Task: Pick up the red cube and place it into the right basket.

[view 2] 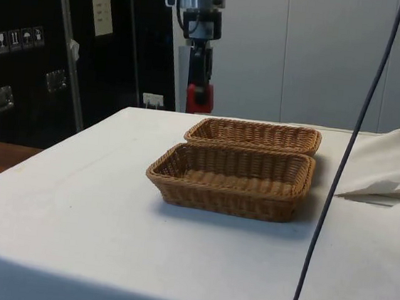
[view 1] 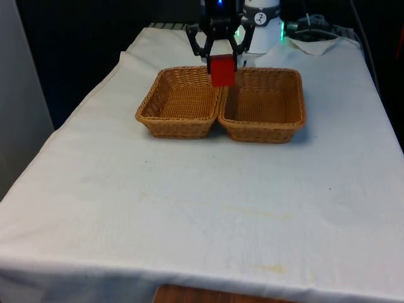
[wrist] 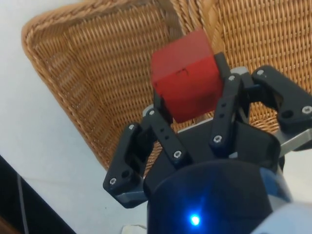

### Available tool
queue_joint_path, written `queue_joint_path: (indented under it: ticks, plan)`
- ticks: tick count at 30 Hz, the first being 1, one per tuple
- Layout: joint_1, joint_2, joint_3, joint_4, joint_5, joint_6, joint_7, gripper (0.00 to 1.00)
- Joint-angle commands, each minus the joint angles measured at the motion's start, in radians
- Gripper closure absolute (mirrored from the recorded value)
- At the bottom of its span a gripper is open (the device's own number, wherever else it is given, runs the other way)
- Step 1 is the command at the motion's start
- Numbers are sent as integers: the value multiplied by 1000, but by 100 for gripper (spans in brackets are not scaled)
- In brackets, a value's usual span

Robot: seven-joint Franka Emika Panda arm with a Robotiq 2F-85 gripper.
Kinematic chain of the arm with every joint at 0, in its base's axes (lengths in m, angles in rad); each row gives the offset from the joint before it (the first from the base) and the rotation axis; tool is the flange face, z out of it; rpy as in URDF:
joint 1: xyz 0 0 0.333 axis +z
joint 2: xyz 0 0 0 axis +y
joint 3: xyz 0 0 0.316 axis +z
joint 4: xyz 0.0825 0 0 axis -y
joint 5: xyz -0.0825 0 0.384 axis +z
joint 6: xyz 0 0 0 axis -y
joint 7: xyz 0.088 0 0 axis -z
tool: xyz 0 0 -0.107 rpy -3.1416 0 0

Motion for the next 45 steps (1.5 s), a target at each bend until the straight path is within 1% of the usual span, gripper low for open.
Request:
queue_joint_path:
  ticks: [1, 4, 5, 6, 14, 15, 16, 17, 22, 23, 24, 27, 29, 30, 31, 32, 34, 37, 38, 39, 40, 45]
  plan:
    - [0, -12, -4, -17, -15, 21, 6, 98]
    - [0, -26, -9, -42, -16, 38, 1, 98]
    - [0, -20, -7, -35, -1, 24, -6, 98]
    - [0, -36, -12, -62, -17, 52, -2, 98]
    - [-1, -72, -24, -149, -17, 111, -19, 98]
    - [0, -65, -22, -137, -1, 93, -25, 98]
    - [-2, -75, -26, -158, -16, 117, -22, 98]
    - [-1, -78, -28, -166, -16, 123, -23, 98]
    - [-4, -75, -46, -215, -9, 171, -43, 98]
    - [0, -76, -44, -209, -1, 155, -44, 98]
    - [-3, -74, -49, -221, -8, 178, -46, 98]
    - [-3, -67, -63, -243, 0, 208, -61, 98]
    - [-4, -62, -72, -253, 4, 221, -69, 98]
    - [-1, -62, -73, -249, -1, 208, -62, 98]
    - [-5, -59, -75, -256, 5, 226, -72, 98]
    - [-5, -54, -84, -262, 8, 234, -80, 98]
    - [-6, -51, -88, -264, 9, 238, -85, 98]
    - [-8, -40, -108, -269, 14, 246, -103, 98]
    - [-7, -38, -113, -269, 15, 247, -107, 98]
    - [-3, -35, -112, -263, 3, 235, -93, 98]
    - [-8, -36, -118, -268, 15, 247, -112, 98]
    - [-10, -25, -149, -260, 16, 243, -134, 98]
